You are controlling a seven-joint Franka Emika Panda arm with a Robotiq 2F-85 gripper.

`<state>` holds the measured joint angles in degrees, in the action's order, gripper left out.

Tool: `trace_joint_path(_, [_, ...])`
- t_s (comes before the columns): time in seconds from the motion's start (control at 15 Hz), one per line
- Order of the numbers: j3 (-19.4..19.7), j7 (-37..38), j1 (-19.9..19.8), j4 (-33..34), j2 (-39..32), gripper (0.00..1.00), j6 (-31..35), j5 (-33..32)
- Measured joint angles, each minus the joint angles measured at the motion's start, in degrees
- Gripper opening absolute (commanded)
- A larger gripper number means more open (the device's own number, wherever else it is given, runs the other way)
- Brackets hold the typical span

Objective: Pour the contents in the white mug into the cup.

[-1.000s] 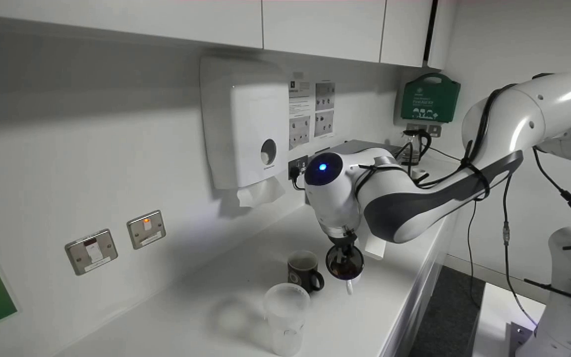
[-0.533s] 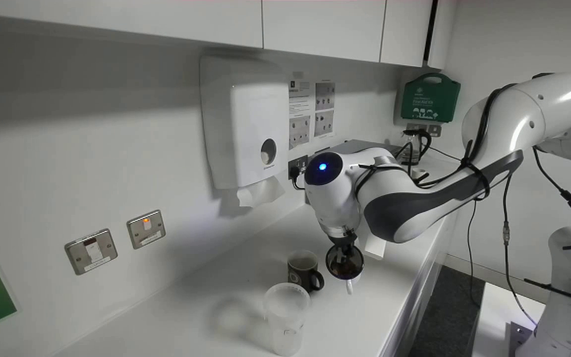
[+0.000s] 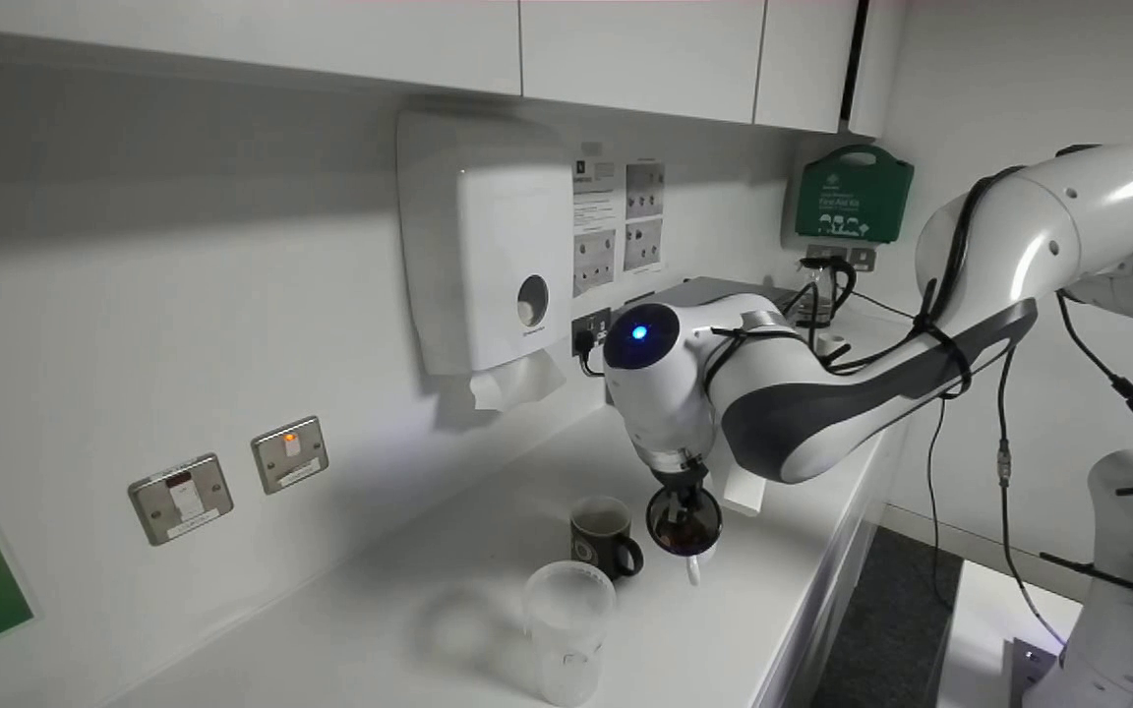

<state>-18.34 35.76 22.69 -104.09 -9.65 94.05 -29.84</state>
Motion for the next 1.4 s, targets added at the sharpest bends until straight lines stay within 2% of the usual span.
trace_joint_path(0.6, [0.0,2.7,2.5,2.0,-3.6,0.01,-2.7,-0.1])
trace_joint_path(1.4, [0.5,3.7,5.6,13.1,-7.4,0.01,-15.4,-3.6])
